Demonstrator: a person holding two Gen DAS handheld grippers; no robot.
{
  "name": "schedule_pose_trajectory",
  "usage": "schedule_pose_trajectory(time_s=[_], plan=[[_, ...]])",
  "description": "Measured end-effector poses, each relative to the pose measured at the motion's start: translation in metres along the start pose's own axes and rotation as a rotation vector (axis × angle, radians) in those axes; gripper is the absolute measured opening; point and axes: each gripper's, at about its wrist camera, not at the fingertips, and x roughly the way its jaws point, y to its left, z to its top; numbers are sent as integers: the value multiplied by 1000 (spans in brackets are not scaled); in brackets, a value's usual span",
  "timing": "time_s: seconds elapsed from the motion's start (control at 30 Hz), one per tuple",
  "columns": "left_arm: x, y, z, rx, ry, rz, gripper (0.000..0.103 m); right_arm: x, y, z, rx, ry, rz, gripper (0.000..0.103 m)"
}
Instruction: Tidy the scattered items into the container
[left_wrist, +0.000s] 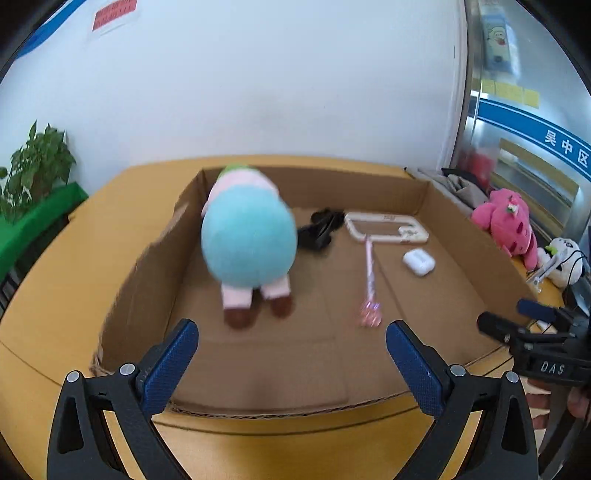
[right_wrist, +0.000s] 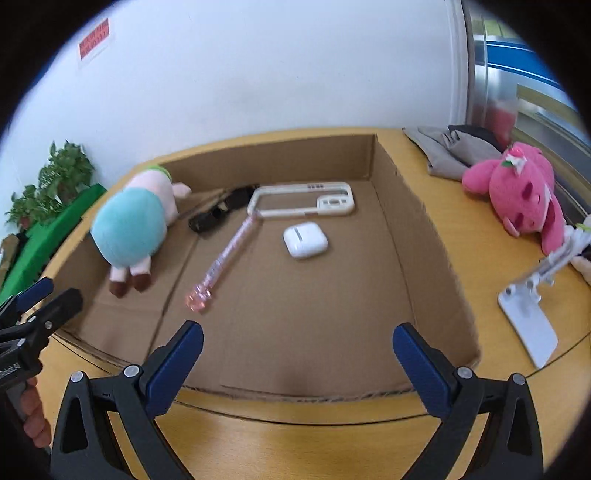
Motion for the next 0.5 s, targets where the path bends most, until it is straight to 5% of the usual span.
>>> schedule_pose_trajectory(time_s=[0.17, 0.5], plan=[[6, -14, -14, 97, -65, 60, 103, 5, 16, -11, -52, -73, -15, 102], [7, -7, -27, 5, -174, 52, 103, -1, 19, -24, -53, -220, -34, 103]])
